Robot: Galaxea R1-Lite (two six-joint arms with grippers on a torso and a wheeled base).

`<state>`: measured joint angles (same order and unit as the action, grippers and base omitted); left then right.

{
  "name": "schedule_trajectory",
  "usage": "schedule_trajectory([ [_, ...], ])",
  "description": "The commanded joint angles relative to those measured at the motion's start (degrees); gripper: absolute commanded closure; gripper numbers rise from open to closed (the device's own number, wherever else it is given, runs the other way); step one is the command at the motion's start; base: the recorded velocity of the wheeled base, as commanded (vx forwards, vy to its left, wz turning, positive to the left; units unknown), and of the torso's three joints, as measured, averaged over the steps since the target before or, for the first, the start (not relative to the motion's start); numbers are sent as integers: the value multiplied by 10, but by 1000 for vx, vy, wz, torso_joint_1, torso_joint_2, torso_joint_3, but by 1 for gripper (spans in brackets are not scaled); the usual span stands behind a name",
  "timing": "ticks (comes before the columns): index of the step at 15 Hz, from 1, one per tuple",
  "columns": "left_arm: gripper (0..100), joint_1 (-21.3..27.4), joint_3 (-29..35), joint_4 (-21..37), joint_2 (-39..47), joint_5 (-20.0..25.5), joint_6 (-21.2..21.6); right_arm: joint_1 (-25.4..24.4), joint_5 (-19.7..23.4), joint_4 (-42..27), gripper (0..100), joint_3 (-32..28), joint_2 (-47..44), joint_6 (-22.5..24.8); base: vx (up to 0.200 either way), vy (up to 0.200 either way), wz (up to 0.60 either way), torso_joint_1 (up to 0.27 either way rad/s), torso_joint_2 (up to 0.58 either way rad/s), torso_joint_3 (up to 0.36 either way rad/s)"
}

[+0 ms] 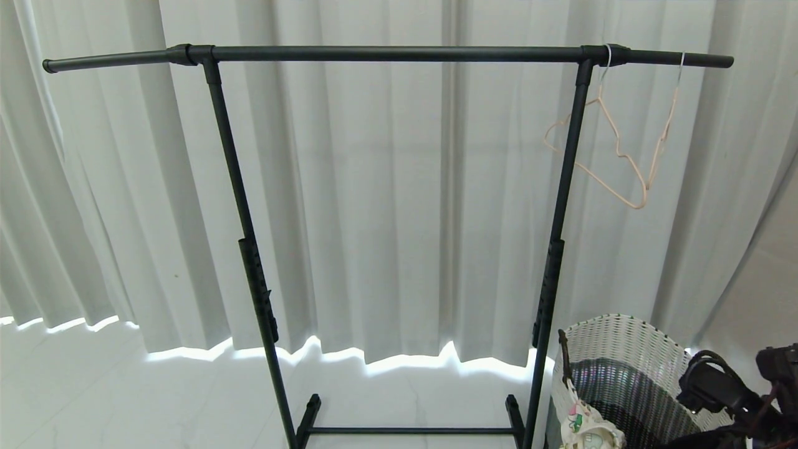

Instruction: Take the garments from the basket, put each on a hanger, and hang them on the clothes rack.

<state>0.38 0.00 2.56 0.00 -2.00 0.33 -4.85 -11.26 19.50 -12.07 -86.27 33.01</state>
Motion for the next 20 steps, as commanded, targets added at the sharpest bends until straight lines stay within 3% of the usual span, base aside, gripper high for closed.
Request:
schedule_trajectory([
  [1,0,0,0,0,0,0,0,2,2,-213,100,-108,182,-7,0,0,0,0,0,0],
  [3,0,0,0,0,0,0,0,1,5,-339,100,-183,238,-15,-200,0,0,5,5,7],
  [4,0,0,0,0,0,0,-1,1,5,-366,100,-209,252,-15,-200,0,0,7,-2,-12],
  [6,0,0,0,0,0,0,0,0,5,-382,100,-243,260,-15,-200,0,0,5,2,5],
  [10,0,0,0,0,0,0,0,-60,5,-408,100,-322,247,-13,-200,0,0,4,1,1],
  [15,0,0,0,0,0,0,-3,-184,5,-424,100,-411,206,-32,-120,0,0,1,1,0],
  [20,0,0,0,0,0,1,24,-348,5,-445,100,-526,102,-166,0,0,0,0,0,0],
])
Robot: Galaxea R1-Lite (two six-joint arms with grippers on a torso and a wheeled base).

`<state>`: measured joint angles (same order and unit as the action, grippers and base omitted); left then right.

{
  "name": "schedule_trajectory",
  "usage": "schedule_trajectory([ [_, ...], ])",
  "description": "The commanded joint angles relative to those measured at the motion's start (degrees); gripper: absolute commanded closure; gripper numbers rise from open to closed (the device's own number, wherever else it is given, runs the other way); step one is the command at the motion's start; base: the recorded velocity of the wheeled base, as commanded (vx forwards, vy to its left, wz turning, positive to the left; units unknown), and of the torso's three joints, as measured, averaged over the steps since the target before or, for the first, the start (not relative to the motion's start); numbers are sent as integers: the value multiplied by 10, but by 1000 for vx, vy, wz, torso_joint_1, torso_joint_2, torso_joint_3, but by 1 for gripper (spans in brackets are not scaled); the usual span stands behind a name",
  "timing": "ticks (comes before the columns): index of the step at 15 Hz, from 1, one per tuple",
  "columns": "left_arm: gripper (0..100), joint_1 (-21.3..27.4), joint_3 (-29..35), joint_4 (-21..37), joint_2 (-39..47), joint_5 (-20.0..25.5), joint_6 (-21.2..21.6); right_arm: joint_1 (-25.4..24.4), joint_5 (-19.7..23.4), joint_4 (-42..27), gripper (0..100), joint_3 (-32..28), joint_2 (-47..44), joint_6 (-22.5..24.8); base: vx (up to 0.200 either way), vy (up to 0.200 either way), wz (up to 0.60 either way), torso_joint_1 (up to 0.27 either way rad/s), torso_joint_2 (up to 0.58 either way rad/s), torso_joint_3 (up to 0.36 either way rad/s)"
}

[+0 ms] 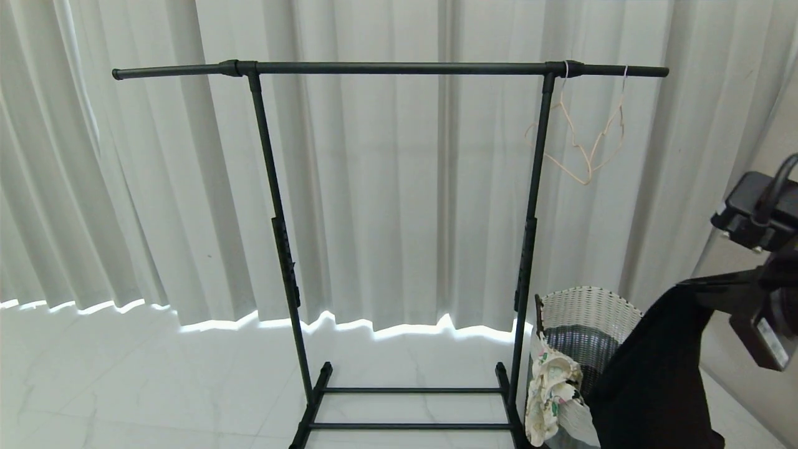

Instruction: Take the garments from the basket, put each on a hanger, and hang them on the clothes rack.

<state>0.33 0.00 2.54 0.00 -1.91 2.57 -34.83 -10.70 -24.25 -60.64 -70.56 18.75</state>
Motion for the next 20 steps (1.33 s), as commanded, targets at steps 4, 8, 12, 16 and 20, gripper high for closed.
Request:
schedule_trajectory([
  [4,0,0,0,0,0,1,3,-127,0,-12,100,-128,-149,-118,0,0,0,0,0,0],
  [8,0,1,11,-8,0,9,1,-164,1,-11,100,-152,-188,-138,0,0,0,0,0,0],
  [12,0,15,191,-10,162,127,-26,-200,1,-7,100,-153,-195,-180,0,0,0,0,0,0],
  [16,0,156,389,-10,433,240,-27,-227,0,-7,100,-162,-186,-183,0,0,0,0,0,0],
  [20,0,348,469,-11,627,161,-31,-233,-2,-7,100,-181,-185,-183,0,0,0,0,0,0],
])
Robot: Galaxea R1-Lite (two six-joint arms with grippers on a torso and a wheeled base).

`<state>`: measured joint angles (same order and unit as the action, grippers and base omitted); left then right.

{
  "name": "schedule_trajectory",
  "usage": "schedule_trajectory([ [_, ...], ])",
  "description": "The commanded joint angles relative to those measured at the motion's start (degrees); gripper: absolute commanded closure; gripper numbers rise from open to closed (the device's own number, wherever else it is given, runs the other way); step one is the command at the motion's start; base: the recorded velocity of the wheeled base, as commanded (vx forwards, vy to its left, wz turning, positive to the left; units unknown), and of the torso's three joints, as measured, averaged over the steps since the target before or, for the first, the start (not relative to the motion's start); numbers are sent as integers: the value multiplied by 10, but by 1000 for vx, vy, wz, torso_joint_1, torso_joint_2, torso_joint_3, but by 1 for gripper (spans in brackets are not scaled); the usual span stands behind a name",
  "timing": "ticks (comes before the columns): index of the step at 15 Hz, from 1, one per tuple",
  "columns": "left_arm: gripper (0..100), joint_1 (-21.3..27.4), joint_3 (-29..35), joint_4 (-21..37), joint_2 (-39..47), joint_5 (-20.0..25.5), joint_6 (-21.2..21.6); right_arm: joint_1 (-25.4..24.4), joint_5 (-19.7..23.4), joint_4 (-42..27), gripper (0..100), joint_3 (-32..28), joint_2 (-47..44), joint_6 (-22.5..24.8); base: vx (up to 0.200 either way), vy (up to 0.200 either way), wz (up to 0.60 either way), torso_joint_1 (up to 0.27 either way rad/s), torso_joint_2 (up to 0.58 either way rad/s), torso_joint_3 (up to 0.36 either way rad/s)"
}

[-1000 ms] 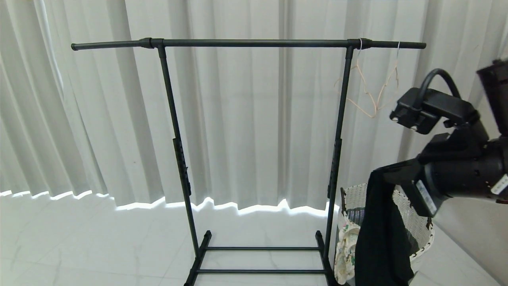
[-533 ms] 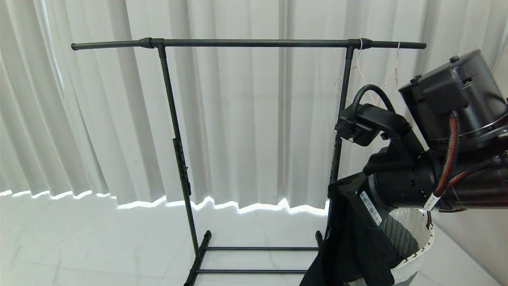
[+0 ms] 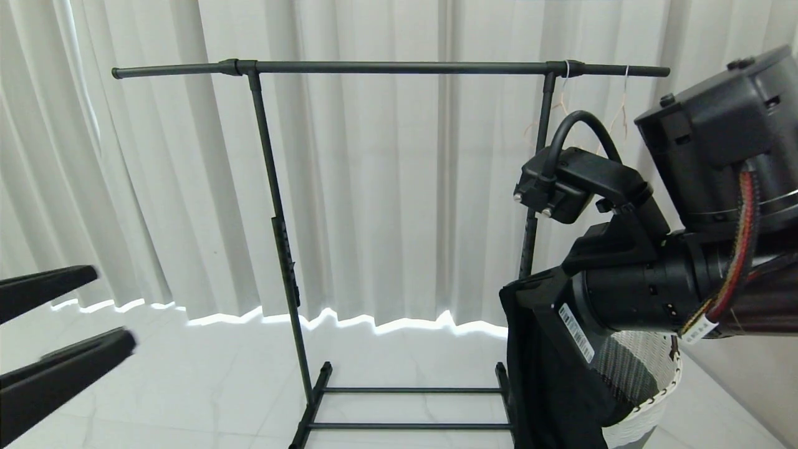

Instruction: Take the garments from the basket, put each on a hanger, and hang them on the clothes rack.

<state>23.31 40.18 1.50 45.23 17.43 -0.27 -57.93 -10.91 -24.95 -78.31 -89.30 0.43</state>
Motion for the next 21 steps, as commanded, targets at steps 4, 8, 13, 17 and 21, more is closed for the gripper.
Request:
schedule_trajectory([
  [4,0,258,61,-7,280,-60,-24,-3,-2,-1,100,-17,2,0,0,0,0,0,0,0],
  [8,0,344,96,-83,378,-159,-214,-11,-2,-3,100,-35,3,1,0,0,0,0,0,0],
  [13,0,326,119,-150,501,-207,-221,-15,-2,-3,100,-45,3,3,0,0,0,0,0,0],
  [17,0,300,111,-166,544,-229,-194,-21,-2,-3,100,-46,4,4,0,0,0,0,0,0],
  [21,0,281,75,-167,566,-267,-151,-21,-2,-4,100,-46,10,5,0,0,0,0,0,0],
])
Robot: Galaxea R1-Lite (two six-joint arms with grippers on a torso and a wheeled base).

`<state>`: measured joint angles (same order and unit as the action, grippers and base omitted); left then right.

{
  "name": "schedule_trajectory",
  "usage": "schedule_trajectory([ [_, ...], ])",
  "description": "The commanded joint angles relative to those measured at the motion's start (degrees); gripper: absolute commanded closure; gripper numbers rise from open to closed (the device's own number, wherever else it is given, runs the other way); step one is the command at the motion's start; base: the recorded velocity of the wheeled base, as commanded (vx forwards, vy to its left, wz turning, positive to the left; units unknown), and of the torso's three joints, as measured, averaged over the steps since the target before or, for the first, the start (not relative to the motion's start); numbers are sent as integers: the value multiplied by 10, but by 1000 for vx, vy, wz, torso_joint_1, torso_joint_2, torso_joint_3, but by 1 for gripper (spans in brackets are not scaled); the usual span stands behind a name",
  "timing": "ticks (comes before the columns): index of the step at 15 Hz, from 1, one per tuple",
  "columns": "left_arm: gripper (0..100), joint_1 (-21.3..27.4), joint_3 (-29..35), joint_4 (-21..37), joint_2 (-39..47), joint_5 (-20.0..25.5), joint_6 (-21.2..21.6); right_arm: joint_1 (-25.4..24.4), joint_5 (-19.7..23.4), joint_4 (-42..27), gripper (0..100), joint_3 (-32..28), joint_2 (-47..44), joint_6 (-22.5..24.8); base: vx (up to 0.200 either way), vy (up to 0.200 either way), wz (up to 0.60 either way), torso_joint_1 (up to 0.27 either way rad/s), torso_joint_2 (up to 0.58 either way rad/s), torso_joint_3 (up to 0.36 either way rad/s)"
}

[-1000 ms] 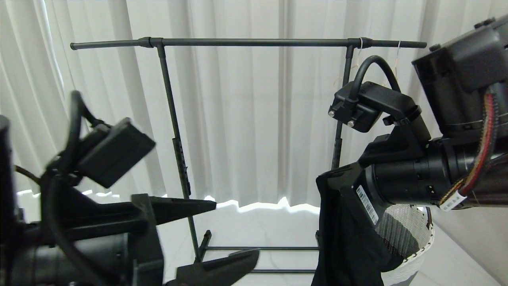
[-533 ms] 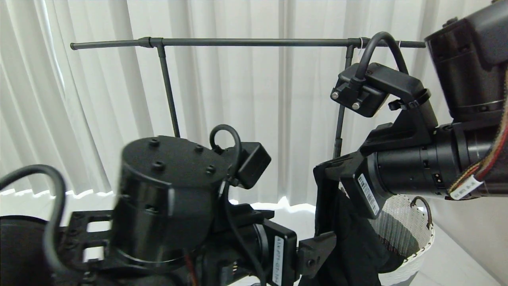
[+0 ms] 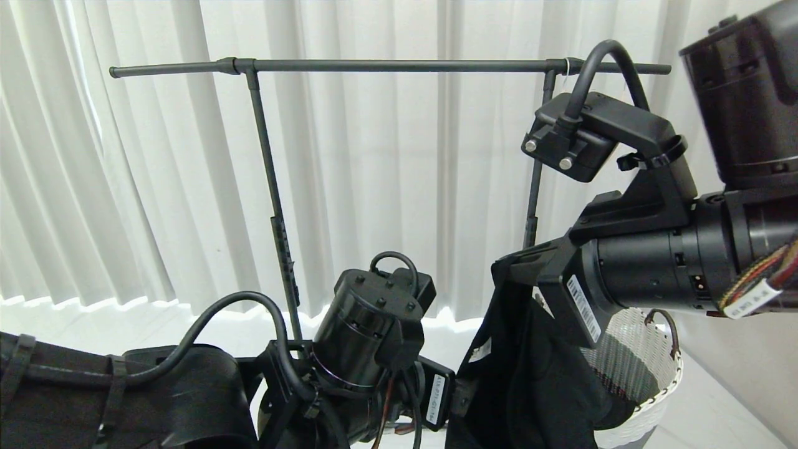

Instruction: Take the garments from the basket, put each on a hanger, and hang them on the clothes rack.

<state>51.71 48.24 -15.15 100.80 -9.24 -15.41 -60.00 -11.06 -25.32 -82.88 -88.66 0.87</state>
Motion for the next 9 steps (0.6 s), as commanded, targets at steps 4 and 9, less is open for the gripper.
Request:
schedule_trajectory([
  [4,0,-3,-24,-5,10,-2,0,0,0,0,100,3,5,0,0,0,0,0,0,0],
  [9,0,-2,-73,-56,10,-25,2,0,0,0,100,4,3,0,0,0,0,0,0,0],
])
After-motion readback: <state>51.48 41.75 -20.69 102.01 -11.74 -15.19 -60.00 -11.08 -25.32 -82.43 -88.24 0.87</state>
